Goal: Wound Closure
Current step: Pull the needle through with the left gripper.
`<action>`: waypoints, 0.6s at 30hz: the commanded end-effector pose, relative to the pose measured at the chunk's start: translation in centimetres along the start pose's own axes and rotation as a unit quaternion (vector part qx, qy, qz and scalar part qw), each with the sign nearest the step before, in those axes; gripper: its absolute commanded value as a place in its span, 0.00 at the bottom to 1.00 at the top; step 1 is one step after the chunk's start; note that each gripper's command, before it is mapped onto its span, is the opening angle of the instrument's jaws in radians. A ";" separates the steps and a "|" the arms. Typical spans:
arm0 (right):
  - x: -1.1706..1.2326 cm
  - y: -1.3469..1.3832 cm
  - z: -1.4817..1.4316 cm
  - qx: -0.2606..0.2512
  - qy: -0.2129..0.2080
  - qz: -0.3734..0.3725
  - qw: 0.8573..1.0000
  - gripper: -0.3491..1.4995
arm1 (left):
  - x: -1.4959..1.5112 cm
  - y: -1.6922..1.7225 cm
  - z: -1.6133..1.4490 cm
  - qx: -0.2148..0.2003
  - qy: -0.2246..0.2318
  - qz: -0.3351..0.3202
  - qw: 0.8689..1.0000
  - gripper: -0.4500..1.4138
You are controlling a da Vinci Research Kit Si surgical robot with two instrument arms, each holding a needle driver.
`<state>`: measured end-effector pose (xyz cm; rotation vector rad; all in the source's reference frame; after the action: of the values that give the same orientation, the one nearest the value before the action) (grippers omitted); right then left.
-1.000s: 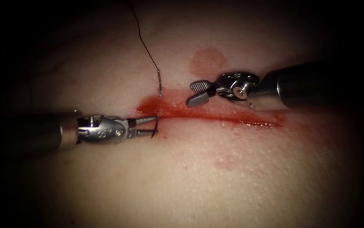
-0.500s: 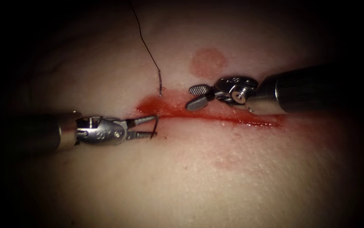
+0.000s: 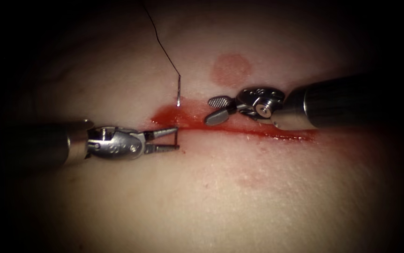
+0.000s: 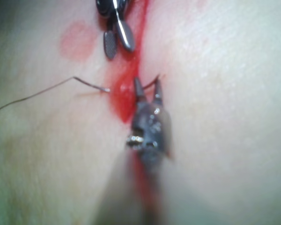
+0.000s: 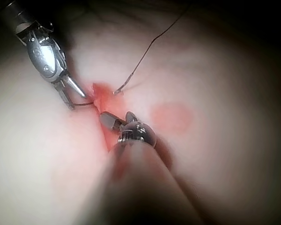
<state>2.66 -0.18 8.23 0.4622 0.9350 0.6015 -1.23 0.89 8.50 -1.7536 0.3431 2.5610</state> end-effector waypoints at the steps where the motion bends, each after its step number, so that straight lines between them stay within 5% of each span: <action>1: -0.03 -0.01 0.10 0.003 0.000 0.000 1.000 0.91 | -0.05 0.04 0.08 0.000 0.000 -0.001 1.000 0.33; 18: -0.04 -0.03 0.19 0.006 -0.002 0.000 1.000 0.91 | -0.04 0.06 0.18 -0.010 0.012 0.021 1.000 0.36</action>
<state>2.75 -0.21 8.27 0.4704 0.9353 0.5959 -1.34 0.89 8.54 -1.8030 0.3634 2.5849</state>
